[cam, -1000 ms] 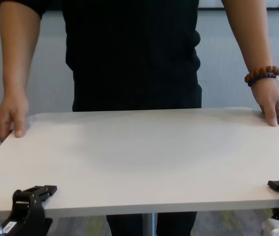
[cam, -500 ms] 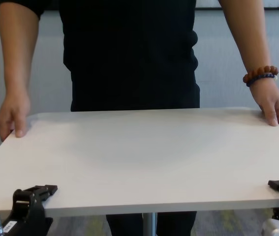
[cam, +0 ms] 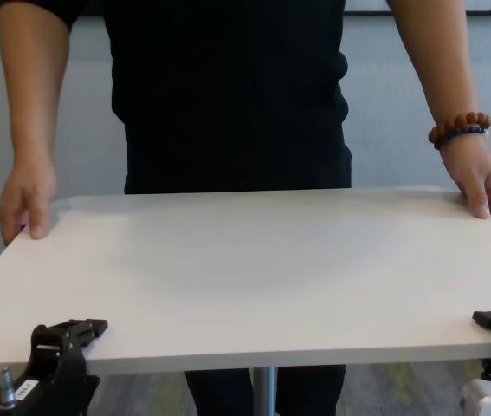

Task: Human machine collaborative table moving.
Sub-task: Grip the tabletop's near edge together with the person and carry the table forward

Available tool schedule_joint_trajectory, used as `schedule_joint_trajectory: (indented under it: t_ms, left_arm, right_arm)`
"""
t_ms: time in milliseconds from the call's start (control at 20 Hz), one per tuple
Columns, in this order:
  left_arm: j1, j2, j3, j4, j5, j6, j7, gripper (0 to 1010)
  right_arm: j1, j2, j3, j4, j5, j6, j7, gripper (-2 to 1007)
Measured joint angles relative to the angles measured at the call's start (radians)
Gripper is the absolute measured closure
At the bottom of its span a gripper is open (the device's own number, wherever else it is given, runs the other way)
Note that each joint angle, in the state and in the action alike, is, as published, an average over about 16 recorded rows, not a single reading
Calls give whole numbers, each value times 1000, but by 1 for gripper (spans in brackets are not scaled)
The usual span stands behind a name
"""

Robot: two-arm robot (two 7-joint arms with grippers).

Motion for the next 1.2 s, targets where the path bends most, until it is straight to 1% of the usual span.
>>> schedule_joint_trajectory:
  t_ms: [550,1200]
  left_arm:
    - [-7,-12,5,-5,12,14,9,776]
    - [-33,-23,9,1,18,17,9,776]
  right_arm:
    - [12,3,-5,0,-11,-1,-10,740]
    - [35,3,-6,14,-13,-10,-20,741]
